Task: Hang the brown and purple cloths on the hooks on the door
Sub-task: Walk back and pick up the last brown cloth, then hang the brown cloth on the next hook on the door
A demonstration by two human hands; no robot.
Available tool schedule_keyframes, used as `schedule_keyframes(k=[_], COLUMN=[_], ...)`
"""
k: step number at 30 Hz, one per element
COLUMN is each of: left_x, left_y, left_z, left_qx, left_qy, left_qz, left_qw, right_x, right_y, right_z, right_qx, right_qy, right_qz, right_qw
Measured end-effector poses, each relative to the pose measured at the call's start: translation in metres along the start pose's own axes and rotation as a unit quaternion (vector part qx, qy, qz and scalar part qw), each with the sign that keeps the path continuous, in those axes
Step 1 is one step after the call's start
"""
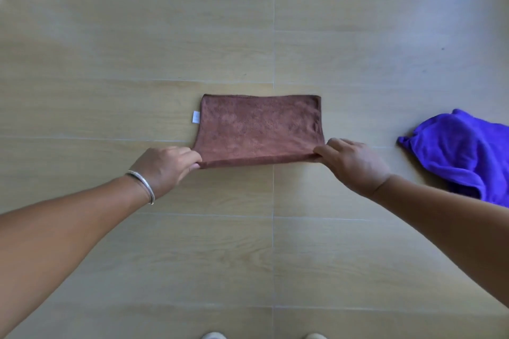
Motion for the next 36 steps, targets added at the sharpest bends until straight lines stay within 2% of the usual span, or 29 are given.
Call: schedule_keyframes(k=[3, 9, 12, 15, 18, 23, 26, 29, 36], left_x=[0.015, 0.035, 0.04, 0.041, 0.042, 0.044, 0.05, 0.063, 0.094], left_y=[0.008, 0.037, 0.056, 0.075, 0.094, 0.128, 0.141, 0.156, 0.175], left_z=[-0.076, -0.272, -0.383, -0.486, -0.568, -0.7, -0.785, -0.87, -1.055], left_qx=[0.013, 0.034, 0.034, 0.051, 0.075, 0.152, 0.174, 0.178, 0.233], left_qy=[0.015, 0.035, 0.035, 0.005, -0.011, -0.012, 0.024, 0.093, 0.187], left_qz=[-0.016, -0.038, -0.061, -0.075, -0.043, 0.051, 0.069, 0.078, 0.023], left_qw=[1.0, 0.998, 0.997, 0.996, 0.996, 0.987, 0.982, 0.976, 0.954], right_x=[0.022, 0.064, 0.086, 0.11, 0.129, 0.154, 0.167, 0.182, 0.222], right_y=[-0.009, -0.066, -0.089, -0.117, -0.14, -0.176, -0.194, -0.206, -0.244], right_z=[-0.078, -0.263, -0.364, -0.48, -0.577, -0.711, -0.787, -0.86, -1.035], right_qx=[0.009, -0.033, -0.029, 0.013, 0.041, 0.043, 0.015, -0.052, -0.122], right_qy=[0.0, -0.076, -0.074, -0.023, 0.022, 0.036, 0.046, 0.071, 0.164], right_qz=[0.026, -0.055, -0.059, -0.045, -0.006, -0.002, -0.019, -0.036, -0.069], right_qw=[1.0, 0.995, 0.995, 0.999, 0.999, 0.998, 0.999, 0.995, 0.977])
Point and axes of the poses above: each hand's wrist, its own x-axis towards the middle knuckle, its own z-axis out of the palm, y = z × x, the point moved 9 cm from there along x, towards the middle knuckle, and after that the axes turned 8 degrees about y, right-handed, at the moved point
